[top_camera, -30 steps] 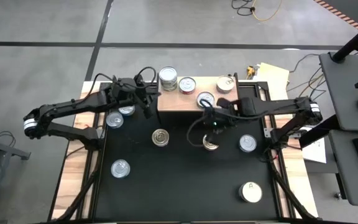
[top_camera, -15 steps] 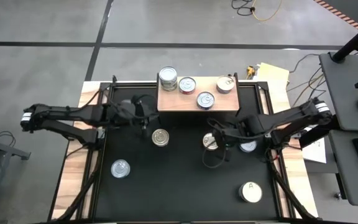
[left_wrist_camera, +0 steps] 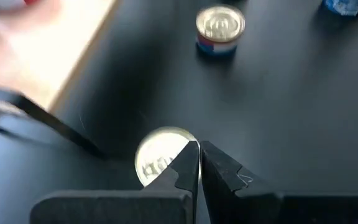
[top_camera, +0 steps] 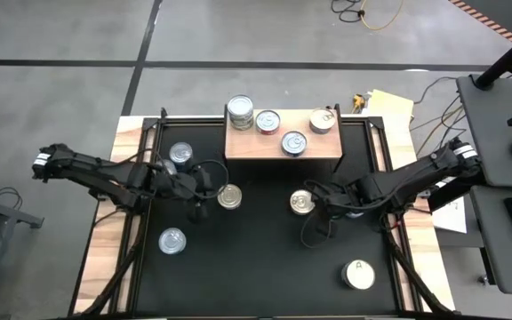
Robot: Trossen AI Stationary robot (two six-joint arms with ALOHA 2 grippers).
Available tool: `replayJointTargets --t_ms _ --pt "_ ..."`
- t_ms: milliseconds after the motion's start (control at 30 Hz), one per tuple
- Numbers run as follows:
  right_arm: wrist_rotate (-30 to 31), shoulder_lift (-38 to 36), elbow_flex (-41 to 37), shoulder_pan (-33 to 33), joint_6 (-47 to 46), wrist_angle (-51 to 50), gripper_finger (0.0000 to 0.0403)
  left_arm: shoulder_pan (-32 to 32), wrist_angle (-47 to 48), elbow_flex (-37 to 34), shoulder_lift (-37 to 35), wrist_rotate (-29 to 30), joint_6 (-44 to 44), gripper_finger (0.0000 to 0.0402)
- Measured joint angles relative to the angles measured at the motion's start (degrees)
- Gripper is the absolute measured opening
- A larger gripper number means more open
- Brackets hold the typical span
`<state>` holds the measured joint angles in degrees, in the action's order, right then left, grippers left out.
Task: Stack canned seafood by type on shelf
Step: Put the green tuna can on the shelf
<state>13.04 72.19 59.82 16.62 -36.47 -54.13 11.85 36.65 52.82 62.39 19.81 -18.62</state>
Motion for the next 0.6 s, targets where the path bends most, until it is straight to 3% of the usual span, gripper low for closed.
replayJointTargets --t_ms 333,600 --pt "0.02 0.28 -3.00 0.02 0.00 3.98 0.0009 3.35 7.94 -0.02 4.73 -10.23 -17.14 0.0000" --pt "0.04 0.27 -3.00 1.44 0.46 5.67 0.0009 10.71 13.19 -0.04 11.00 -17.67 -28.85 0.0000"
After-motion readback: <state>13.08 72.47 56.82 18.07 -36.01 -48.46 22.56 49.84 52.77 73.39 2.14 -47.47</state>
